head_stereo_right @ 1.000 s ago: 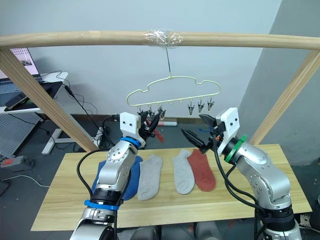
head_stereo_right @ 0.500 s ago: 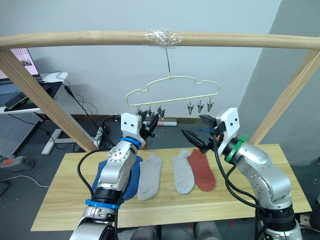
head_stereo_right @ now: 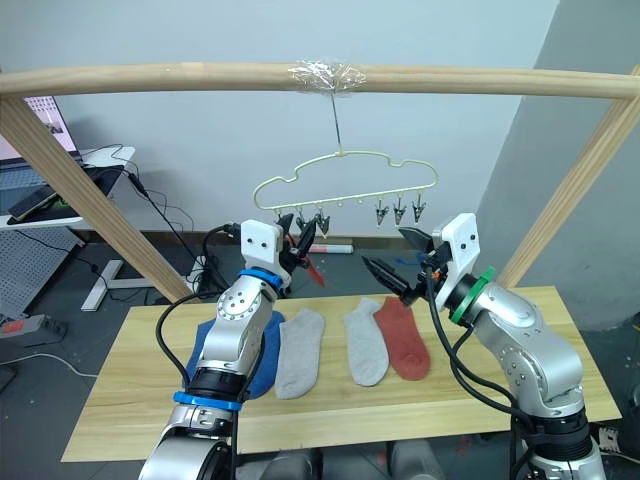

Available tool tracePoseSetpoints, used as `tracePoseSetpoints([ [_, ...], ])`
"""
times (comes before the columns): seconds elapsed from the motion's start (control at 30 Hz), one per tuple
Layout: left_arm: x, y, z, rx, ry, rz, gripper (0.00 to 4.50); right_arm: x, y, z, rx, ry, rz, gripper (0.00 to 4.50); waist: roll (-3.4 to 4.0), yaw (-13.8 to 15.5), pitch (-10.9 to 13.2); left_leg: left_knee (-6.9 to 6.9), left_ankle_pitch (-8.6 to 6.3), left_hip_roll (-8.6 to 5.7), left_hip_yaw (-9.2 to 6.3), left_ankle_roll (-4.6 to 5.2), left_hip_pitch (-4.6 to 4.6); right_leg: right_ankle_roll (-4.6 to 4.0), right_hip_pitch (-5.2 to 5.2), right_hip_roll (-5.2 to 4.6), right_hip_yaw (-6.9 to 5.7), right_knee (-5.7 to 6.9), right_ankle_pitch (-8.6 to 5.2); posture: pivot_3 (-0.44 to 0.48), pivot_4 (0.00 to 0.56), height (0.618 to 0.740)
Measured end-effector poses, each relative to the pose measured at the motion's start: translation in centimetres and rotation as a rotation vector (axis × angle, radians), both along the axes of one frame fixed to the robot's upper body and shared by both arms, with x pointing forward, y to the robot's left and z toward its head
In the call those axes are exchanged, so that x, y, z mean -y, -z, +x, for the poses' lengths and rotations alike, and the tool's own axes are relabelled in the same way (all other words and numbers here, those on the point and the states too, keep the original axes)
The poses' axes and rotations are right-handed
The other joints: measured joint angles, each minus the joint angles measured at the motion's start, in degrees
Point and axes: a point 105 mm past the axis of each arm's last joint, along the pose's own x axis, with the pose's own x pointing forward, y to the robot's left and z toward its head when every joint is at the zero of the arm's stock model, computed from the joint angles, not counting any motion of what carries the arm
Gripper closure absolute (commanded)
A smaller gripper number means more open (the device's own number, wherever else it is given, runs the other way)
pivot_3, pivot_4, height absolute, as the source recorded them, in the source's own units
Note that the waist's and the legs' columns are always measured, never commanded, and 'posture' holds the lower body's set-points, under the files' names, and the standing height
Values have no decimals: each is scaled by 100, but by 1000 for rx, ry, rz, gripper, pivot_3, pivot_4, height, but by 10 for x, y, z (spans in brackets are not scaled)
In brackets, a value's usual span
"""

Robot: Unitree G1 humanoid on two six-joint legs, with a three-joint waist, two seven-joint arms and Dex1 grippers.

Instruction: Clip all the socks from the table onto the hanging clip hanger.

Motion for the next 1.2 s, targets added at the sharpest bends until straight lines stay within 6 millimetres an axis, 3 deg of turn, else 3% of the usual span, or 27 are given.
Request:
tracePoseSetpoints([
  [1.2, -8, 7, 1, -21, -29, 1, 2128, -2, -2, -1, -9, -15, 5, 0, 0, -101, 0, 0, 0, 0, -2, 1, -5, 1, -1, 0, 0, -2, 0, -153, 110, 740],
])
